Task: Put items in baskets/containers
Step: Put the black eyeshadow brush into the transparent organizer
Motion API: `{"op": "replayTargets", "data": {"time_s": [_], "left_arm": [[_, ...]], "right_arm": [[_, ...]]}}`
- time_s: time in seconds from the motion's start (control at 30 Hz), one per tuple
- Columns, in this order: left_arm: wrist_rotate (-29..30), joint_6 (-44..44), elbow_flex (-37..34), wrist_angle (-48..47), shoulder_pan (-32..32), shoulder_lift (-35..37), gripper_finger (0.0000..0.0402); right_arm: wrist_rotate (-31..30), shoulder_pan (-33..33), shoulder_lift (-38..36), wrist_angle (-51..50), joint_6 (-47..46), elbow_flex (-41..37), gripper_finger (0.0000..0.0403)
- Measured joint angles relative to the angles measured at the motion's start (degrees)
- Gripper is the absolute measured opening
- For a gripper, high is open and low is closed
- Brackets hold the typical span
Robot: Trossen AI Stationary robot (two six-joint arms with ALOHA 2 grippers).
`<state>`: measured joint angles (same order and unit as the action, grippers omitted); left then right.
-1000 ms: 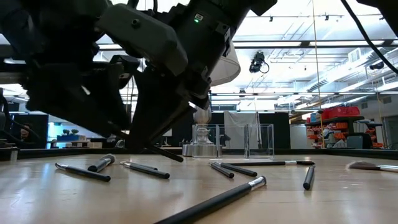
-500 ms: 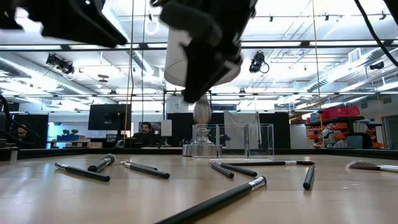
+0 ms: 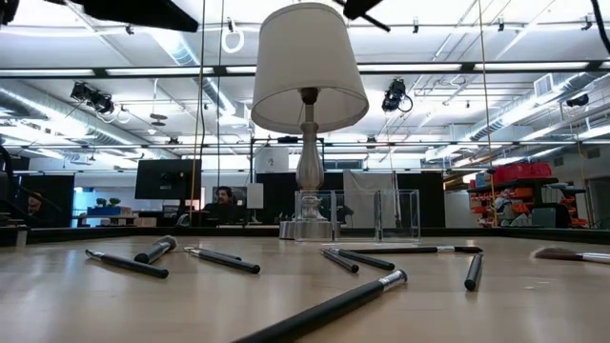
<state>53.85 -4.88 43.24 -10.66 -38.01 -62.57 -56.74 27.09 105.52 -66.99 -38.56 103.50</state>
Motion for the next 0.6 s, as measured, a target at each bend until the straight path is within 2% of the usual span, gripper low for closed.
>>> {"op": "replayTargets", "data": {"time_s": [0.17,0.3,0.47,0.6], "left_arm": [[-3.6,-3.6,-0.6,3.2,6.3,0.1,0.0172],[-6.3,-8.0,-0.6,5.0,12.1,0.9,0.0172],[-19.4,-15.2,-0.6,11.3,21.7,2.9,0.0172],[-30.8,-17.2,-0.6,16.5,30.5,5.1,0.0172]], "right_arm": [[-7.9,1.8,-0.1,-3.5,-5.5,-4.0,0.0016],[-7.7,1.4,-1.9,-5.5,-14.6,-12.2,0.0016],[-6.7,-1.6,-7.7,-3.6,-22.1,-23.8,0.0014],[-7.3,-3.7,-14.8,4.3,-21.0,-31.8,0.0014]]}}
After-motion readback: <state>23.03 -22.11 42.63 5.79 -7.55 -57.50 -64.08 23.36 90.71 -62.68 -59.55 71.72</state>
